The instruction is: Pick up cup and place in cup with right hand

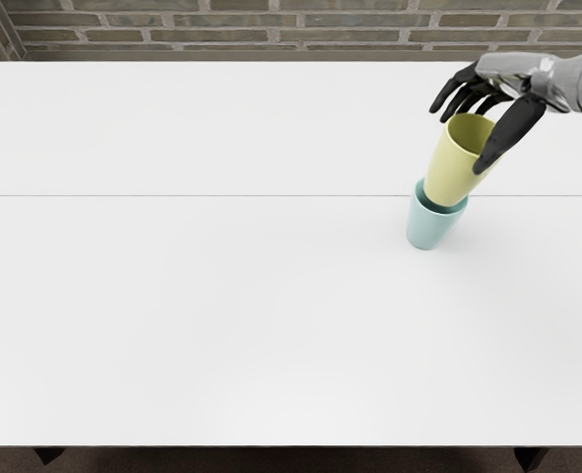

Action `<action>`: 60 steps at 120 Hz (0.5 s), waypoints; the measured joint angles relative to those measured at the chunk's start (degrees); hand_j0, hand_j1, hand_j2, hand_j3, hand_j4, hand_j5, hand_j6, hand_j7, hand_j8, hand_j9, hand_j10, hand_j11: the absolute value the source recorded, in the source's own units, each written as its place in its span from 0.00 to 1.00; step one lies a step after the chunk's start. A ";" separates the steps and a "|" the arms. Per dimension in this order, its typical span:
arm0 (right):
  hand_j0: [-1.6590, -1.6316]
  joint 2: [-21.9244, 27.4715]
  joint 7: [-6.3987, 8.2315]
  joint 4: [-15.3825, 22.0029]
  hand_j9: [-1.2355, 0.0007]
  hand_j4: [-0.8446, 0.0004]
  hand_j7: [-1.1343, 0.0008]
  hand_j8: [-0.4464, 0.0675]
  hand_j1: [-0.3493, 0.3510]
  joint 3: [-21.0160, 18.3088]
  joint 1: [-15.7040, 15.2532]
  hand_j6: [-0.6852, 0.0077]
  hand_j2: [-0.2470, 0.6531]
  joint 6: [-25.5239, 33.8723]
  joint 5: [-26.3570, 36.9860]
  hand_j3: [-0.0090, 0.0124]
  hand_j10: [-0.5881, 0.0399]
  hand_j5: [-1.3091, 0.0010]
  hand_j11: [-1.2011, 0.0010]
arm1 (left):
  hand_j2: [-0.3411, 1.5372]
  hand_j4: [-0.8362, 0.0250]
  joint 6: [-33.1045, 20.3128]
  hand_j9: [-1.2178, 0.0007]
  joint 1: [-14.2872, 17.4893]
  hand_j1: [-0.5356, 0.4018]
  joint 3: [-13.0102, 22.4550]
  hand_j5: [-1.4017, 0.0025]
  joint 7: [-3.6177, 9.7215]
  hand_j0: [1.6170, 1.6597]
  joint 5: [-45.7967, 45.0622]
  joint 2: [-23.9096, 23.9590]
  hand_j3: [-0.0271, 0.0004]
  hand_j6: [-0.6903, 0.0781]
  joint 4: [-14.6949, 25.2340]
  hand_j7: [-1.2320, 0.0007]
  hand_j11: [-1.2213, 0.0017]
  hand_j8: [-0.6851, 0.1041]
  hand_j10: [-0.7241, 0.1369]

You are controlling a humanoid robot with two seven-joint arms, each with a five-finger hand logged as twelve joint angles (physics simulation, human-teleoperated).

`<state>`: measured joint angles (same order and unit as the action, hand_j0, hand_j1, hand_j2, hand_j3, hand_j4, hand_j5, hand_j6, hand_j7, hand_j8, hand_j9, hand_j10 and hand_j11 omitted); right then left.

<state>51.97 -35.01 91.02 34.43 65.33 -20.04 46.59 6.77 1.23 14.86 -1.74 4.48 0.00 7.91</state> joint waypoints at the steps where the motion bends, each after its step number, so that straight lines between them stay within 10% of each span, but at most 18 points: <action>1: 0.06 -0.02 0.00 -0.02 0.51 0.46 0.46 0.22 0.66 -0.01 -0.01 0.29 0.48 0.00 0.00 0.42 0.40 0.52 0.49 | 0.18 0.97 0.00 1.00 0.00 0.94 0.01 1.00 0.00 0.96 0.00 0.00 0.99 0.90 0.00 1.00 1.00 0.87 0.84; 60: 0.07 -1.02 0.00 -2.69 0.51 0.46 0.46 0.21 0.66 -0.58 -0.57 0.29 0.48 0.03 0.23 0.41 0.40 0.52 0.50 | 0.18 0.97 0.00 1.00 0.00 0.94 0.01 1.00 -0.01 0.96 0.00 0.00 0.99 0.90 0.00 1.00 1.00 0.87 0.84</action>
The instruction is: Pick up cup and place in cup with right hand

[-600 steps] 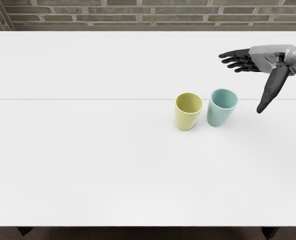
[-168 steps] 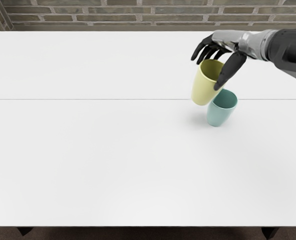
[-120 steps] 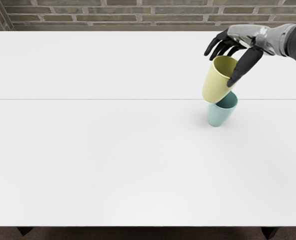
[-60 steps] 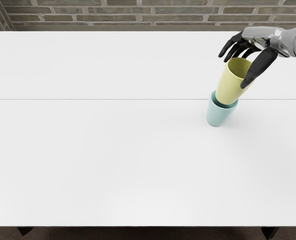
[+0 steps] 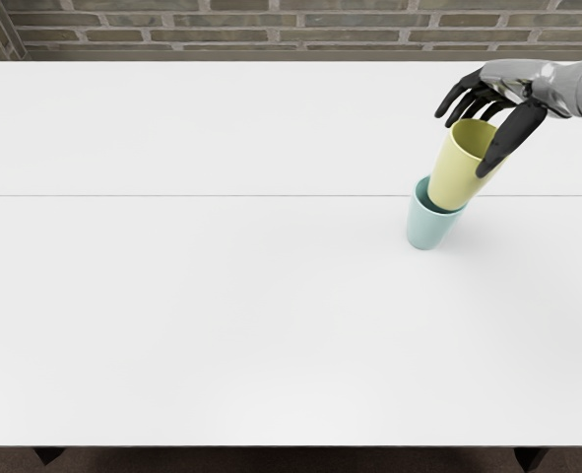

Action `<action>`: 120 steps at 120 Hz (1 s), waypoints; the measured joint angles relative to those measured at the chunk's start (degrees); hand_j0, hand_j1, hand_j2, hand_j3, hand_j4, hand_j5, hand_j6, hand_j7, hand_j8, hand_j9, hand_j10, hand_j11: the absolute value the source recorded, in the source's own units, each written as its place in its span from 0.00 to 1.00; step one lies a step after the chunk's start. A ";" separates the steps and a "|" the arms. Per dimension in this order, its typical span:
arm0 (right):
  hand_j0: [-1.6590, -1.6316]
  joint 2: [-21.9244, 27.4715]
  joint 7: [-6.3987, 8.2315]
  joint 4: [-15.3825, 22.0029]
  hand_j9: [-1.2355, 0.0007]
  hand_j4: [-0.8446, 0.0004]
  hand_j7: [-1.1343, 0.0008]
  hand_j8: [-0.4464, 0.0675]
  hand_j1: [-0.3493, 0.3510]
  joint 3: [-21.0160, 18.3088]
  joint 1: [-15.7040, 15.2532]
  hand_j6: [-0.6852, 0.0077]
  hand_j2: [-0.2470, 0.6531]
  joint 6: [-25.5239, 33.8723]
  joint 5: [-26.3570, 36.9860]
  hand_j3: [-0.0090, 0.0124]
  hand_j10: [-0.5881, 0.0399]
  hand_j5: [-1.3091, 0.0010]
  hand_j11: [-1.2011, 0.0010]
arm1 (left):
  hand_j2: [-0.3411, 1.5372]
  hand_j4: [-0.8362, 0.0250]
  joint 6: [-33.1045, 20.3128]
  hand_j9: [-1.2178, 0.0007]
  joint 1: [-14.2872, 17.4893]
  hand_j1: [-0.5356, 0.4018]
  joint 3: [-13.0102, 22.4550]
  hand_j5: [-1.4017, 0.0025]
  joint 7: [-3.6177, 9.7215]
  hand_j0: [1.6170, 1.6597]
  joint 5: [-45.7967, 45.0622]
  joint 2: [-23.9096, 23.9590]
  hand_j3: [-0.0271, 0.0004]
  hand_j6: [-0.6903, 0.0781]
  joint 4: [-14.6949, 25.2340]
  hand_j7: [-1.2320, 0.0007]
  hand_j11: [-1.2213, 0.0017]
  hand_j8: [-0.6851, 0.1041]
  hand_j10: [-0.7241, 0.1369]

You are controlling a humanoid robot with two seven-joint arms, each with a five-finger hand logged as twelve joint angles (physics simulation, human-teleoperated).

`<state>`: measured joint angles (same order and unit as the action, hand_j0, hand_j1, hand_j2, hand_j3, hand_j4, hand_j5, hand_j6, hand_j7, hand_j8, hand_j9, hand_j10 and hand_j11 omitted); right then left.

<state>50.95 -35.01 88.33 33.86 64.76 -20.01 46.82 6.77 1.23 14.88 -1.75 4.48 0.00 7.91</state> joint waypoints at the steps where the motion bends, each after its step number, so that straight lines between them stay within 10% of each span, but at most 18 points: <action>1: 0.07 -0.03 0.00 -0.04 0.51 0.45 0.46 0.21 0.66 0.00 0.00 0.29 0.48 0.00 0.01 0.41 0.40 0.52 0.50 | 0.18 0.97 0.00 1.00 0.00 0.94 0.00 1.00 0.00 0.96 0.00 0.00 0.99 0.90 0.00 1.00 1.00 0.87 0.84; 120: 0.07 -4.84 0.01 -5.83 0.51 0.45 0.47 0.21 0.65 -1.39 0.05 0.28 0.48 0.05 1.37 0.40 0.39 0.53 0.50 | 0.18 0.97 0.00 1.00 0.00 0.94 -0.01 1.00 0.02 0.96 0.00 0.00 0.98 0.90 0.00 1.00 1.00 0.87 0.84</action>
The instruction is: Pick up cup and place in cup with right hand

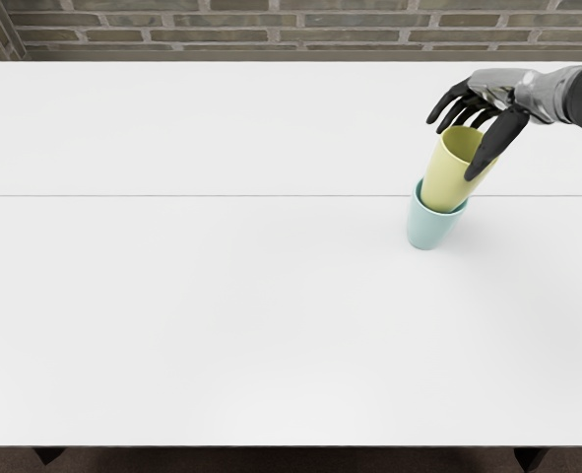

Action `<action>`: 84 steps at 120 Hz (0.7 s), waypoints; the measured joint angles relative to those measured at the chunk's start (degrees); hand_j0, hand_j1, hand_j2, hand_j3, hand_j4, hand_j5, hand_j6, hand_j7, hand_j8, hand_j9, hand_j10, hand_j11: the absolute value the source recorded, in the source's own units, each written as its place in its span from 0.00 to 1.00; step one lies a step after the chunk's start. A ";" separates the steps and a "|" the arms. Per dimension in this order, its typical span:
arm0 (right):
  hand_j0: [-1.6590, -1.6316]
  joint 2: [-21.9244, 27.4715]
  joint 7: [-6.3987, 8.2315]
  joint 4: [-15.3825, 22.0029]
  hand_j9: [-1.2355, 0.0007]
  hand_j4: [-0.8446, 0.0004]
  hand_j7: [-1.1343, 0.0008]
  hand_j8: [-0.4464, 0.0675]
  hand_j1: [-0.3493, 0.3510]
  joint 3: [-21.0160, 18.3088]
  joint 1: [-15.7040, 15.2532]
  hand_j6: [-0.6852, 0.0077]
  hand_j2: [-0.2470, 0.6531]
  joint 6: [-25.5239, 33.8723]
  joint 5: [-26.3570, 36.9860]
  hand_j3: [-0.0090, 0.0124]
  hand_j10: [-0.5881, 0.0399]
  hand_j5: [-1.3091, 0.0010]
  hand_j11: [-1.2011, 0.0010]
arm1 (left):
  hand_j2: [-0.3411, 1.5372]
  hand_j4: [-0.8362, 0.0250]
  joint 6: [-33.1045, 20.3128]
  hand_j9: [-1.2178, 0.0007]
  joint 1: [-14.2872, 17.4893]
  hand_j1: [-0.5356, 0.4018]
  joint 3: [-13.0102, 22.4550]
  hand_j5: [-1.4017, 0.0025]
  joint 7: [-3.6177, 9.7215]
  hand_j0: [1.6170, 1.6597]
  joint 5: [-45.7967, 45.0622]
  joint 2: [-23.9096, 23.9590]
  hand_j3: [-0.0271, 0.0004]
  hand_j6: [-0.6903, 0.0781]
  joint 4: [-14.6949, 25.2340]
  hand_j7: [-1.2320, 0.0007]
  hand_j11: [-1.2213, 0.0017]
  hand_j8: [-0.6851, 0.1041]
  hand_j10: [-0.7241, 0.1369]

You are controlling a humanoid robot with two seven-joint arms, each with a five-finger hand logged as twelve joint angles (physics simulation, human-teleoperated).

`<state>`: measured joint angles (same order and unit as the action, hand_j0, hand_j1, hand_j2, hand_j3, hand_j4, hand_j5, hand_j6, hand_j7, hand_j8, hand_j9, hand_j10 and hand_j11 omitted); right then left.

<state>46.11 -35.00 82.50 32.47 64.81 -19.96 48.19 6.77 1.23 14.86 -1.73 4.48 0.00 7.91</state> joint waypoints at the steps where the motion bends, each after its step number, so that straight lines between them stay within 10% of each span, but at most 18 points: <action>1: 0.07 -0.02 0.00 -0.02 0.51 0.45 0.47 0.21 0.65 -0.01 0.00 0.28 0.48 0.00 0.00 0.40 0.39 0.54 0.50 | 0.18 0.97 0.00 1.00 0.00 0.94 0.00 1.00 0.00 0.96 0.00 0.00 0.98 0.90 0.00 1.00 1.00 0.87 0.84; 12: 0.07 -0.23 0.00 -0.20 0.53 0.47 0.49 0.21 0.63 -0.32 -0.02 0.31 0.46 0.03 0.02 0.42 0.40 0.55 0.52 | 0.18 0.97 0.00 1.00 0.00 0.94 0.02 1.00 -0.02 0.96 0.00 0.00 0.98 0.90 0.00 1.00 1.00 0.87 0.84; 42: 0.04 -1.79 0.00 -0.86 0.83 0.81 0.82 0.62 0.23 -0.70 -0.07 0.75 0.32 0.01 -0.07 0.42 0.73 0.84 0.83 | 0.18 0.97 0.00 1.00 0.00 0.94 0.01 1.00 -0.03 0.96 0.00 0.00 0.98 0.90 0.00 1.00 1.00 0.87 0.84; 84: 0.04 4.23 0.11 -1.77 0.94 0.93 0.93 0.76 0.09 -0.22 -0.13 0.90 0.28 -5.02 -7.48 0.42 0.85 0.94 0.94 | 0.18 0.97 0.00 1.00 0.00 0.94 0.01 1.00 -0.03 0.96 0.00 0.00 0.98 0.90 0.00 1.00 1.00 0.87 0.84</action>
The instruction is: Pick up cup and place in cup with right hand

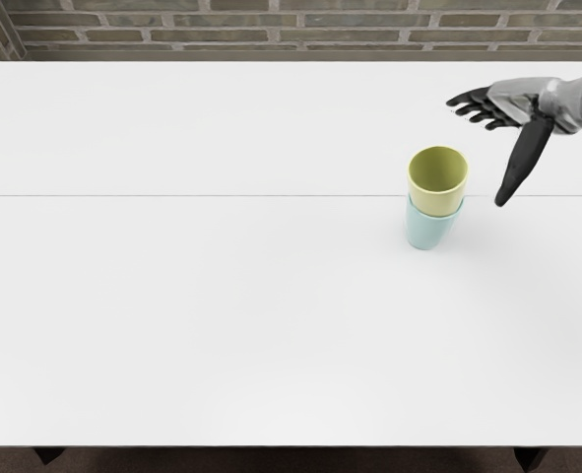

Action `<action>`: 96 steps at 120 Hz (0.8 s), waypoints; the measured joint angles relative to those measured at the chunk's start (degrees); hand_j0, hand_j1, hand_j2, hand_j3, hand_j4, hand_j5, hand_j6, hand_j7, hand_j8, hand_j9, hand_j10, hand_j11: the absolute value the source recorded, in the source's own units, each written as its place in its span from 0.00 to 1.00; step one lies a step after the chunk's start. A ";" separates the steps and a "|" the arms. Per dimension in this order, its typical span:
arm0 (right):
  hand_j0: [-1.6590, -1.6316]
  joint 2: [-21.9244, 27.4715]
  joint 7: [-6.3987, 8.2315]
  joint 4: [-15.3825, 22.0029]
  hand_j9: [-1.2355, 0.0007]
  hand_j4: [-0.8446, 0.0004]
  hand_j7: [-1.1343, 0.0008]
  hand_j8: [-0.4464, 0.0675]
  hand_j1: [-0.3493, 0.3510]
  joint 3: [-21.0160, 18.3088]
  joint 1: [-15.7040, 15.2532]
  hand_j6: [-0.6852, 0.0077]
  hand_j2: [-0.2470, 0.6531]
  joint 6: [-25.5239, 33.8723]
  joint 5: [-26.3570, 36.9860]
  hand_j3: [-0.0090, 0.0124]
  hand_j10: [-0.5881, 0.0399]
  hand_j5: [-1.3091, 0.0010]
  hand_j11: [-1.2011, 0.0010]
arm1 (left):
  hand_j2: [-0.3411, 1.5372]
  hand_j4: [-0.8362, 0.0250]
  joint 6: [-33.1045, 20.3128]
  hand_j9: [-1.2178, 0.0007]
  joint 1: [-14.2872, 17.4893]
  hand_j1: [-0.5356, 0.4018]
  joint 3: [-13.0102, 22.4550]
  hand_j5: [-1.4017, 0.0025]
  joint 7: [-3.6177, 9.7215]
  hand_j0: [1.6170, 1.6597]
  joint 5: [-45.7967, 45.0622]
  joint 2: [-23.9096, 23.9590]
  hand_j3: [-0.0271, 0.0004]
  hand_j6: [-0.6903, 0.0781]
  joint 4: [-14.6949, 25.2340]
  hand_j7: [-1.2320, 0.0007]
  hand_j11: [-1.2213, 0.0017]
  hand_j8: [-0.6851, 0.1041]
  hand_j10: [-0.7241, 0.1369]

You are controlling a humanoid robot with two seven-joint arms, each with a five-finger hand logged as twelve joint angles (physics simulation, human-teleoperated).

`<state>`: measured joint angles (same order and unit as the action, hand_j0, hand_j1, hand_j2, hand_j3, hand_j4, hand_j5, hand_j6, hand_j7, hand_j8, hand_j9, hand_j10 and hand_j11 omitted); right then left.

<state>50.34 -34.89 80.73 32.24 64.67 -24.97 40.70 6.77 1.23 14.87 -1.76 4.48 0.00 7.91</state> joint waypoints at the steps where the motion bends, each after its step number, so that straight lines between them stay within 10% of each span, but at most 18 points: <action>1: 0.04 0.39 0.14 -0.07 0.94 0.93 0.94 0.76 0.09 0.01 0.00 0.90 0.28 -0.45 -0.47 0.42 0.85 0.94 0.94 | 0.18 0.97 0.00 1.00 0.00 0.94 0.00 1.00 0.00 0.96 0.00 0.00 0.98 0.90 0.00 1.00 1.00 0.87 0.84; 40: 0.04 8.98 6.16 -0.74 0.96 0.95 0.96 0.79 0.06 -0.10 -1.08 0.92 0.27 -9.46 -8.97 0.42 0.87 0.96 0.96 | 0.18 0.97 0.00 1.00 0.00 0.94 -0.02 1.00 0.01 0.96 0.00 0.00 0.98 0.90 0.00 1.00 1.00 0.87 0.84; 96: 0.04 6.87 6.52 -5.22 0.97 0.96 0.96 0.80 0.05 -0.33 -2.37 0.93 0.27 -10.05 -18.76 0.42 0.88 0.97 0.96 | 0.18 0.97 0.00 1.00 0.00 0.94 -0.01 1.00 0.00 0.96 0.00 0.00 0.98 0.90 0.01 1.00 1.00 0.87 0.84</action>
<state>57.21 -28.37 75.52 31.91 62.30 -35.03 21.94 6.77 1.23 14.86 -1.76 4.49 0.00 7.92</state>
